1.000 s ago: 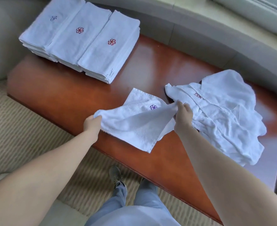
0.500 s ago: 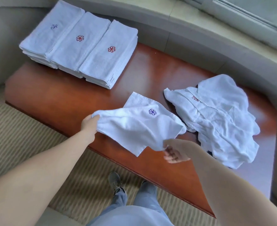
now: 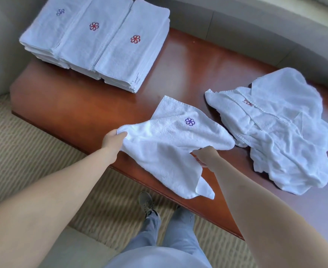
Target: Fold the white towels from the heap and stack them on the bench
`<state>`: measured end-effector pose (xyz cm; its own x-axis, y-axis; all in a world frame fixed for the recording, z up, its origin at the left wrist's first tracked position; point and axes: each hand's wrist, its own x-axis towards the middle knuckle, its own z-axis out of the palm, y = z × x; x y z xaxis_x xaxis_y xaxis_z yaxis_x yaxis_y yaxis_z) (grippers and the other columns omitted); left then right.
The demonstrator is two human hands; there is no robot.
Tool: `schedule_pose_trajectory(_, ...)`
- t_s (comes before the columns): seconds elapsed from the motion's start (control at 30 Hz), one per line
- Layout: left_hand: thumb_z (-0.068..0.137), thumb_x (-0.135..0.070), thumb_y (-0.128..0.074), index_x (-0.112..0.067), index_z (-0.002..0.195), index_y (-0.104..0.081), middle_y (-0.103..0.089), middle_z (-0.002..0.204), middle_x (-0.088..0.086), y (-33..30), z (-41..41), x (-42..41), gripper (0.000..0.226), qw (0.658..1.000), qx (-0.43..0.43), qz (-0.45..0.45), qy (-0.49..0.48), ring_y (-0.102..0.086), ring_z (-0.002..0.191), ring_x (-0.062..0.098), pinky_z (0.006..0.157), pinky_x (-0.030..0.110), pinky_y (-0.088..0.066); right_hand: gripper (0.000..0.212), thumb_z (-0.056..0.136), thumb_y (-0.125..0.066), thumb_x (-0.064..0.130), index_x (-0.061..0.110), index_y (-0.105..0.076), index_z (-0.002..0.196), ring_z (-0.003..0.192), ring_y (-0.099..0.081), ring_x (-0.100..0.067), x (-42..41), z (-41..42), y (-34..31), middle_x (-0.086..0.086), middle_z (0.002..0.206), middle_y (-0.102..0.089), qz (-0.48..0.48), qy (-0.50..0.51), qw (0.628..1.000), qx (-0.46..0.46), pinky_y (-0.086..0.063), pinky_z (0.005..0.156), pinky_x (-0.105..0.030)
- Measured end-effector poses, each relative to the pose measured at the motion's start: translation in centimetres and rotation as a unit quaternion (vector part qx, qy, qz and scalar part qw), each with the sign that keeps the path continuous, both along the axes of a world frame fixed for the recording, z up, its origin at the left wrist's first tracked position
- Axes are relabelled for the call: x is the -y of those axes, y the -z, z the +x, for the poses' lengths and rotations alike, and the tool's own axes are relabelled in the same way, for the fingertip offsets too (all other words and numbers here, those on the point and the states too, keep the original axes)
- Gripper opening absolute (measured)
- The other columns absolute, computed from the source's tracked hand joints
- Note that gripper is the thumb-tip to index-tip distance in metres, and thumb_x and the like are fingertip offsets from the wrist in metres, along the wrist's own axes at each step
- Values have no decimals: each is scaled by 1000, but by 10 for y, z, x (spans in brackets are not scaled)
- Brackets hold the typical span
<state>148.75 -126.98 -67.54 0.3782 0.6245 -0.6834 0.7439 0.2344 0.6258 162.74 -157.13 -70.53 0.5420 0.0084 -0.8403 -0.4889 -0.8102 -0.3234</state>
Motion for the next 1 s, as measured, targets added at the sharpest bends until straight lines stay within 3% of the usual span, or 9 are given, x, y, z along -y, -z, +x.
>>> schedule_pose_trajectory(0.1, 96, -26, -61, -24, 108, -69, -71, 114, 1, 6, 0, -2, 15, 1000, -2, -6, -1, -65, 112, 24, 103, 46, -53, 12, 95, -64, 16, 8, -58, 88, 65, -56, -24, -15, -8, 19, -13, 75, -59, 41, 116, 990, -76, -45, 59, -31)
schedule_pose_trajectory(0.27, 96, -26, -61, -23, 103, -70, -72, 115, 2, 14, -2, -2, 12, 1000, -7, -8, -5, -64, 113, 24, 105, 46, -51, 32, 81, -79, 30, 10, -58, 67, 58, -54, -24, -31, -19, 42, -6, 61, -60, 37, 119, 992, -34, -40, 55, -30)
schedule_pose_trajectory(0.47, 95, -27, -61, -23, 107, -71, -71, 119, 2, 11, -4, -8, 16, 1000, -1, -13, -4, -64, 117, 24, 107, 46, -50, 14, 87, -72, 29, 16, -72, 91, 78, -59, -22, -39, -24, 51, 1, 88, -66, 83, 163, 983, 6, -44, 65, -29)
schedule_pose_trajectory(0.63, 95, -25, -58, -32, 101, -70, -70, 120, -2, -16, 3, -6, 15, 999, 37, -23, -18, -64, 117, 22, 106, 44, -51, 20, 81, -67, 34, 14, -68, 79, 72, -55, -21, -6, -4, -14, -2, 79, -62, 100, 217, 964, 120, -43, 67, -34)
schedule_pose_trajectory(0.7, 96, -25, -57, -29, 110, -69, -70, 122, -1, -32, 11, -4, 19, 997, 66, -28, -25, -64, 116, 22, 105, 43, -52, 20, 78, -65, 36, 16, -68, 81, 69, -52, -19, 9, 5, -53, 2, 73, -58, 113, 274, 938, 179, -42, 62, -32)
schedule_pose_trajectory(0.77, 96, -28, -56, -27, 117, -68, -68, 119, -2, -47, 19, -1, 23, 995, 93, -35, -31, -64, 107, 21, 97, 37, -54, 24, 74, -63, 34, 10, -62, 79, 64, -43, -20, 24, 12, -86, 8, 60, -48, 149, 322, 905, 235, -35, 58, -30)
schedule_pose_trajectory(0.83, 97, -29, -55, -30, 105, -69, -65, 109, -1, -56, 23, 5, 17, 993, 106, -40, -20, -59, 96, 19, 84, 35, -50, 19, 70, -61, 31, 14, -57, 76, 63, -37, -21, 38, 9, -107, 9, 56, -40, 162, 333, 892, 260, -29, 56, -31)
schedule_pose_trajectory(0.9, 97, -25, -53, -28, 96, -67, -65, 107, 3, -56, 23, 12, 14, 994, 101, -32, 9, -60, 96, 22, 83, 37, -49, 13, 71, -62, 24, 15, -57, 80, 64, -35, -22, 54, 0, -112, 3, 65, -41, 137, 306, 913, 234, -25, 56, -30)
schedule_pose_trajectory(1.0, 99, -25, -51, -24, 114, -66, -67, 117, 6, -44, 18, 21, 22, 997, 46, -15, 56, -65, 108, 30, 97, 43, -54, 13, 77, -63, 3, 12, -55, 81, 66, -36, -23, 75, -17, -92, -6, 79, -40, 101, 300, 943, 99, -28, 55, -29)
